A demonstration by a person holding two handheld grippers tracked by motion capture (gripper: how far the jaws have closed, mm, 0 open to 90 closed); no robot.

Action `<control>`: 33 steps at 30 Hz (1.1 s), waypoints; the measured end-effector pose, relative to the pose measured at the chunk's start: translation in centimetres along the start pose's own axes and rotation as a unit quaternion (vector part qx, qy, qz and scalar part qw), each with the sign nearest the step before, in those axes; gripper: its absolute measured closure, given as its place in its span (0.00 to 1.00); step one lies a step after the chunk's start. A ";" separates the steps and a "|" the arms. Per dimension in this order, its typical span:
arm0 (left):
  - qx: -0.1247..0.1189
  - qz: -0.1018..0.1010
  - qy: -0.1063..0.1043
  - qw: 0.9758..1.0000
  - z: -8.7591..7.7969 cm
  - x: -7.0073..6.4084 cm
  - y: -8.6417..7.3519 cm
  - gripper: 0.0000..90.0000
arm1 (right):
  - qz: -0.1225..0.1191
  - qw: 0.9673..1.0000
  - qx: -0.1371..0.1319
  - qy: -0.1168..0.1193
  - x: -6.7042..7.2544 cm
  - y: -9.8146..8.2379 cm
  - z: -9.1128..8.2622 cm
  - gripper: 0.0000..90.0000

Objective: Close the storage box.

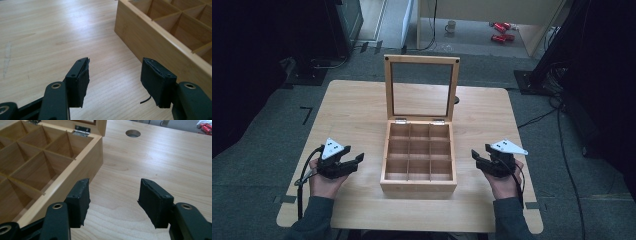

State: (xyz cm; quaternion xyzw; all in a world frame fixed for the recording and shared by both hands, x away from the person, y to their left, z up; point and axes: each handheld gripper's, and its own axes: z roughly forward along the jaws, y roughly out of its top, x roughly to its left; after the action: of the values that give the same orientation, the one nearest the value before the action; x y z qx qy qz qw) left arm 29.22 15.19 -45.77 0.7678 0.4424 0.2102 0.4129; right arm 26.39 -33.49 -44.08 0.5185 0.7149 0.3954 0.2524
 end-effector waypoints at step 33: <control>-0.035 0.002 -0.022 0.999 -0.6 0.9 7.0 0.50 | -0.032 0.997 -0.029 0.059 0.4 6.4 0.1 0.52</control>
State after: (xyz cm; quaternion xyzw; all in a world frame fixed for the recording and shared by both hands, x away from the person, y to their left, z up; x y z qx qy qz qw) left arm 32.80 14.39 -39.76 0.7584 0.4242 0.2093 0.4485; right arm 29.78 -32.09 -38.80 0.4636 0.7328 0.4377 0.2378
